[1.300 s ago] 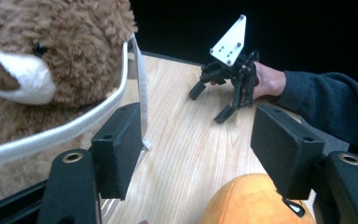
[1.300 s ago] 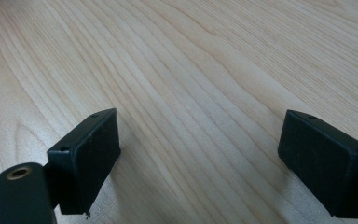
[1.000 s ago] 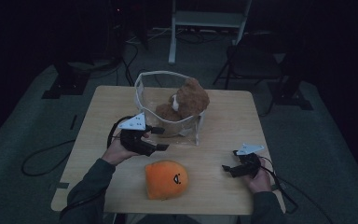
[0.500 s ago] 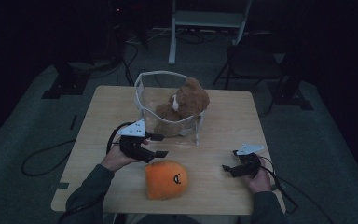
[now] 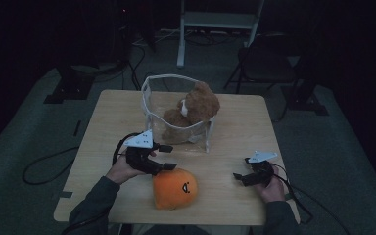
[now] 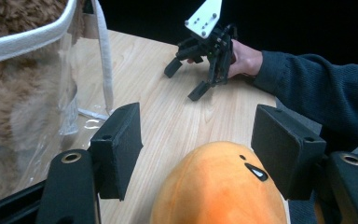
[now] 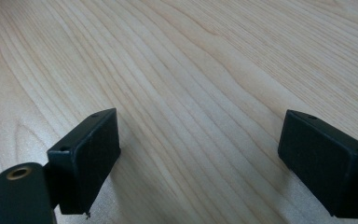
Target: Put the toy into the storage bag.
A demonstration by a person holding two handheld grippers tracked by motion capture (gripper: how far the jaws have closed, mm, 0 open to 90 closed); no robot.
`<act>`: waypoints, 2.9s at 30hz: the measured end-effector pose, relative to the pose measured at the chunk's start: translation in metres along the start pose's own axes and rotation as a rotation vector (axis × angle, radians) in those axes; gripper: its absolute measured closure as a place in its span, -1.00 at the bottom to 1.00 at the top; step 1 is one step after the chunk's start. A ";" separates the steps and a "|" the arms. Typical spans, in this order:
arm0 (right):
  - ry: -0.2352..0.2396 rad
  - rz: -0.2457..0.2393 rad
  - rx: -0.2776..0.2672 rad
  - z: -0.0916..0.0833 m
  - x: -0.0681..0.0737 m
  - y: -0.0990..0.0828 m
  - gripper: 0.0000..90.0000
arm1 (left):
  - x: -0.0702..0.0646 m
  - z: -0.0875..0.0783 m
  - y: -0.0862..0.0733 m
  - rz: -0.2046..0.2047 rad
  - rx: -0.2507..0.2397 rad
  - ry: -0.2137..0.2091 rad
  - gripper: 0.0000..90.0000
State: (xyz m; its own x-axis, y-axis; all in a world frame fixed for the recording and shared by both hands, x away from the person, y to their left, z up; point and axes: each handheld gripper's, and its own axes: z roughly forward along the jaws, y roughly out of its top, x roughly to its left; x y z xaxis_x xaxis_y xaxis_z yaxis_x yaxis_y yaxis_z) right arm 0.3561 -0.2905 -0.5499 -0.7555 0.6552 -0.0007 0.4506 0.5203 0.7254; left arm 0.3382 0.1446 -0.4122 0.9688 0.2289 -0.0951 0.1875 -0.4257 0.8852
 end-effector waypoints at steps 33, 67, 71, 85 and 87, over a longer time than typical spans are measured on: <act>0.000 -0.001 0.001 0.000 0.000 0.000 -0.74 | -0.025 0.013 -0.028 -0.018 0.035 -0.132 0.05; 0.000 -0.002 0.001 0.000 0.000 0.000 -0.73 | -0.003 0.034 -0.060 -0.158 0.143 0.089 -0.75; 0.000 -0.002 0.002 0.000 0.000 0.000 -0.74 | 0.002 0.034 -0.064 -0.191 0.135 0.080 -0.76; -0.001 0.000 0.001 0.000 0.000 0.000 -0.74 | 0.013 0.035 -0.070 -0.253 0.144 0.105 -0.81; -0.001 0.000 0.001 0.000 0.000 0.000 -0.74 | 0.013 0.035 -0.070 -0.258 0.148 0.105 -0.84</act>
State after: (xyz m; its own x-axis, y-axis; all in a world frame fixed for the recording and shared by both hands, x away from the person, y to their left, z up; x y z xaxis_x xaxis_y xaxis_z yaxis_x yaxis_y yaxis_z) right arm 0.3560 -0.2905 -0.5499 -0.7550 0.6557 -0.0015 0.4510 0.5210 0.7247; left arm 0.3438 0.1470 -0.4912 0.8657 0.4319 -0.2531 0.4537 -0.4631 0.7614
